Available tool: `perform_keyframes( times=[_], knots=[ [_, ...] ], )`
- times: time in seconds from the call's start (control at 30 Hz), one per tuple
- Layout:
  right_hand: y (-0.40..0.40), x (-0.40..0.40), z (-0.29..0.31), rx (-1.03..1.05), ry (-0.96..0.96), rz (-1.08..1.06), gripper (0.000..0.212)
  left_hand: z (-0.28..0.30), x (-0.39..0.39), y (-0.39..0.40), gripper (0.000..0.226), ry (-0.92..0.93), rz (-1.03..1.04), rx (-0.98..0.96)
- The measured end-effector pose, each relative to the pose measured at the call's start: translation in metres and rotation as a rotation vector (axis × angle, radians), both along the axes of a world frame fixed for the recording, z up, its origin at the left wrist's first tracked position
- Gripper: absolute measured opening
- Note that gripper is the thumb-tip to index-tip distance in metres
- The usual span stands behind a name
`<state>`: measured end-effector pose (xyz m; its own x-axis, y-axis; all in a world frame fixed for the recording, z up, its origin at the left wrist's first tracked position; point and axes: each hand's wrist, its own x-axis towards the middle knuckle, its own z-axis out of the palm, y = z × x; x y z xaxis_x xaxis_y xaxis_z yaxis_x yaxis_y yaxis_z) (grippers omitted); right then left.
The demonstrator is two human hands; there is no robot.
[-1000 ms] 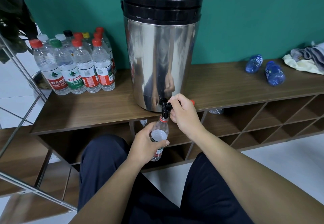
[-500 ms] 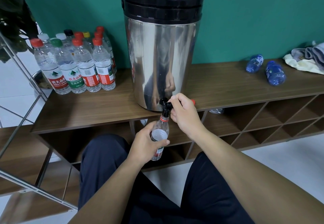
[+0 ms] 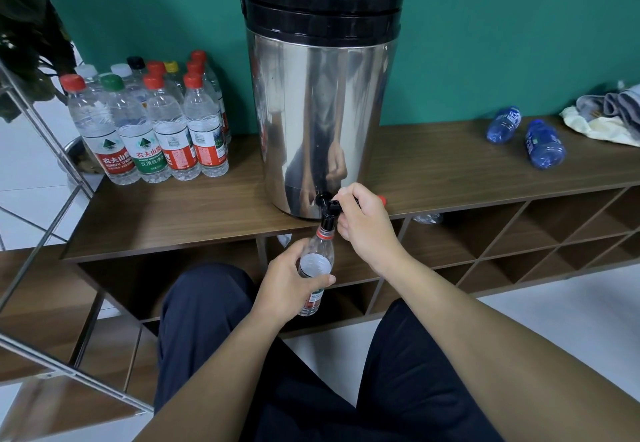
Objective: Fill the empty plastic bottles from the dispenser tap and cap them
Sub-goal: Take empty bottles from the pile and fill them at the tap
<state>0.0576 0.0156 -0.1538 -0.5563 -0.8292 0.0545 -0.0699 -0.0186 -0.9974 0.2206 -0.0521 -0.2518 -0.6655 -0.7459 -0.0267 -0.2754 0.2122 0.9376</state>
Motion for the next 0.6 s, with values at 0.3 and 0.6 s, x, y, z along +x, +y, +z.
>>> perform_keyframes(
  times=[0.3,0.6],
  knots=[
    [0.0010,0.0016,0.0030,0.004,-0.008,-0.003,0.026,-0.0005,-0.0006,-0.0002,0.070,0.003,0.005,-0.002],
    [-0.0005,0.0011,0.0006,-0.013,-0.020,-0.004,0.027,-0.0004,-0.0005,-0.0004,0.068,0.001,0.007,-0.007]
  ],
)
